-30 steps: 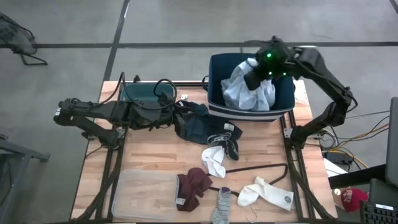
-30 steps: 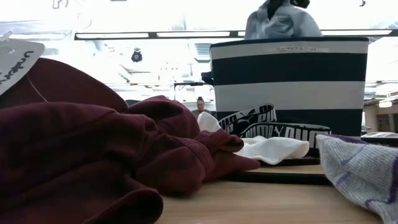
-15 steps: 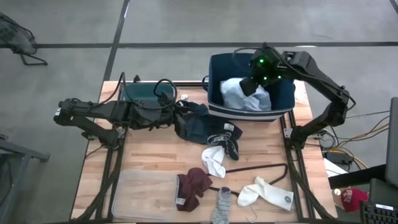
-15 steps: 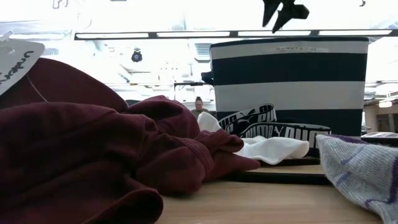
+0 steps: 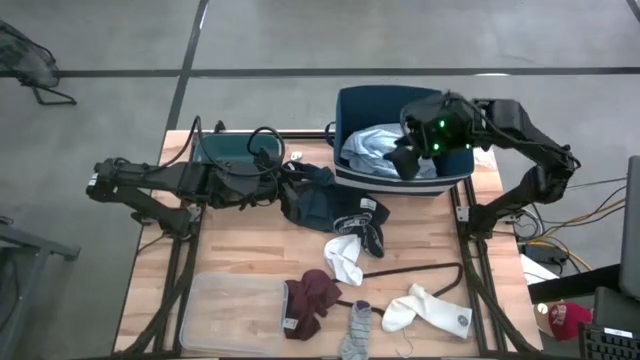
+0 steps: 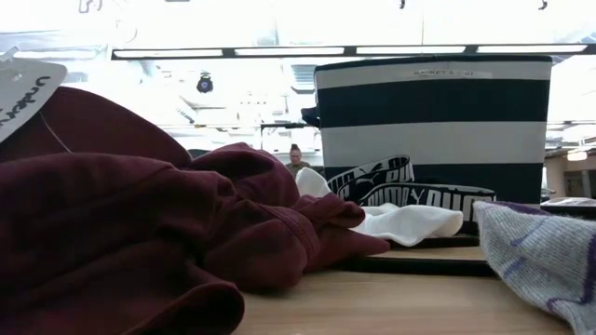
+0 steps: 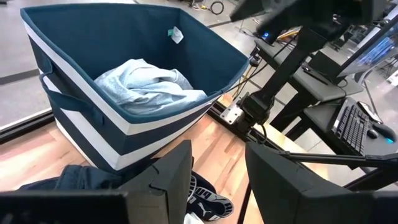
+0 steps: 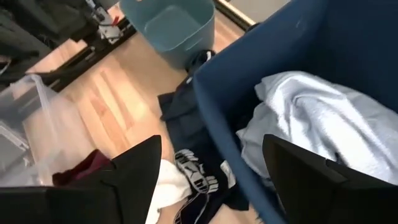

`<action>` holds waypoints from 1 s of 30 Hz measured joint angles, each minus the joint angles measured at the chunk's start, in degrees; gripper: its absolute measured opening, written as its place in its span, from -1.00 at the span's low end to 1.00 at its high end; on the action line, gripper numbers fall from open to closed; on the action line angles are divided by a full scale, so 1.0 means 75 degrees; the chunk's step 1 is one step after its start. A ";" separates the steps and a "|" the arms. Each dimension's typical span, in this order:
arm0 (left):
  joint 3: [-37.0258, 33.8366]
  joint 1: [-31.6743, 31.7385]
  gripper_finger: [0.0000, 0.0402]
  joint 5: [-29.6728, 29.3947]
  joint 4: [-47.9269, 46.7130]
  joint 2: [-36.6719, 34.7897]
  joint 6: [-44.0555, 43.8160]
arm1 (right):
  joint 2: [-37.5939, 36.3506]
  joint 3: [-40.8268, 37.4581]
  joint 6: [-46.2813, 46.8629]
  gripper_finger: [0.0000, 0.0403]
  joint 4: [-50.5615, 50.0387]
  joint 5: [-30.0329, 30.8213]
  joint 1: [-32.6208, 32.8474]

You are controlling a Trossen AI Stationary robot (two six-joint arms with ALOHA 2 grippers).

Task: Pick & Place Cloths
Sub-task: Put the dark blue boxers into the green bin

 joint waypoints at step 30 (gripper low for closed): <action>0.0006 0.0006 -0.22 0.0204 0.0166 -0.0003 0.0109 | 0.0035 -0.3837 0.3957 0.21 0.1297 0.0386 0.4150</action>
